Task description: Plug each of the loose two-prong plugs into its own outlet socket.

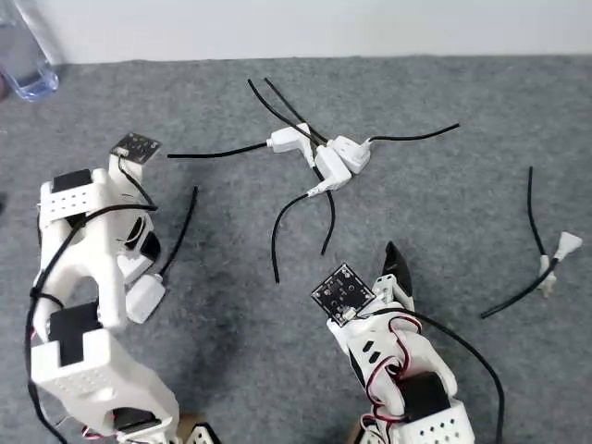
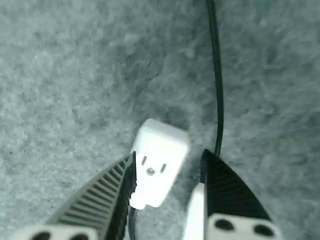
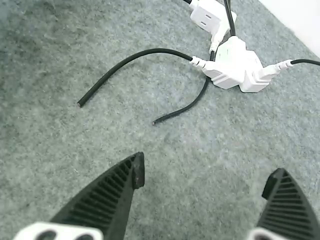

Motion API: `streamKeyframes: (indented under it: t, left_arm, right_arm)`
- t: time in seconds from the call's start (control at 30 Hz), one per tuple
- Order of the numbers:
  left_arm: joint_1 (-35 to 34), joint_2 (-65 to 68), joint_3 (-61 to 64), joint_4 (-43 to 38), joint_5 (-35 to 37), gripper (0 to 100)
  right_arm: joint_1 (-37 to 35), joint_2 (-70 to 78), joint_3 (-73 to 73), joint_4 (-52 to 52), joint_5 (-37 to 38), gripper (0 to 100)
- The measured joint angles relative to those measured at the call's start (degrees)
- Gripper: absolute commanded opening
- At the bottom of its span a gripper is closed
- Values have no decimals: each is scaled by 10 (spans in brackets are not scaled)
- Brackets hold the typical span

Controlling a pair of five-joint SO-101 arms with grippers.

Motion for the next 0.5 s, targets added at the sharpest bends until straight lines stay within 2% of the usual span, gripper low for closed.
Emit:
streamKeyframes:
  t: [0.2,0.37,0.5]
  left_arm:
    - [3,-3,0,0,4,200]
    - [-21,47,0,-39,5,200]
    - [-24,72,-2,-43,-18,199]
  right_arm:
    - [0,0,0,0,0,368]
    - [0,0,0,0,0,368]
    - [0,0,0,0,0,368]
